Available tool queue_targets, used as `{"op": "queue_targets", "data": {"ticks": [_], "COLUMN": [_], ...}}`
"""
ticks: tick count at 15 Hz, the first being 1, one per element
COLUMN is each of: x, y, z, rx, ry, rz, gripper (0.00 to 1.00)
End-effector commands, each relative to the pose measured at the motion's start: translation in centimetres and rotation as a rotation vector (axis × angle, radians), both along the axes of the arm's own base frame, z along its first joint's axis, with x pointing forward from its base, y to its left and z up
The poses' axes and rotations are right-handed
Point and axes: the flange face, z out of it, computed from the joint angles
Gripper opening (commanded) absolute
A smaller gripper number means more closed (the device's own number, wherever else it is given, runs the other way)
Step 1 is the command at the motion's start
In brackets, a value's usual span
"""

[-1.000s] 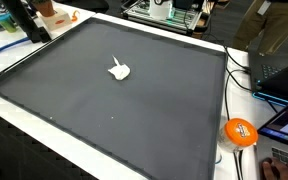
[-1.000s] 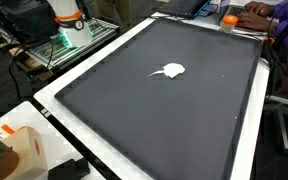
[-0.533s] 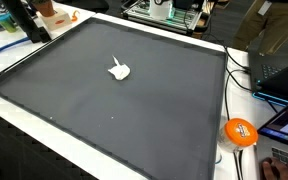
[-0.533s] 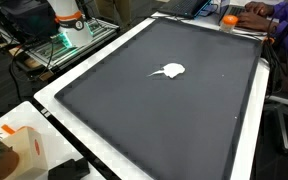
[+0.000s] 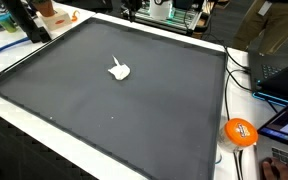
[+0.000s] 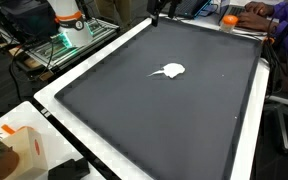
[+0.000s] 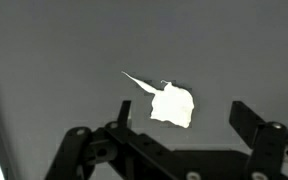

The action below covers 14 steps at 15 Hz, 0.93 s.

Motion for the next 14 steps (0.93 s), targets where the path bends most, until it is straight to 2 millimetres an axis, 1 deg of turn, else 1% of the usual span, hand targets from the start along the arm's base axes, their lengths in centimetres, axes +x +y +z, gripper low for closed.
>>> {"op": "queue_targets", "data": {"ticks": [1,2,4,6,9,12,14], "x": [0.3,0.5,0.7,2.5,5.0,7.5,9.1], "y": [0.0,0.0,0.1,1.3,2.7,3.5,3.7], "z": [-0.6,-0.7,-0.4,-1.2,-2.3,-3.5,-4.0], "rx": [0.003,0.004,0.006,0.031,0.036,0.013,0.016], "ry": [0.010,0.011,0.005,-0.038,0.008,0.063,0.107], "rz": [0.001,0.002,0.004,0.000,0.007,0.011,0.013], "gripper": [1.00,1.00,1.00,1.00,1.00,1.00,1.00]}}
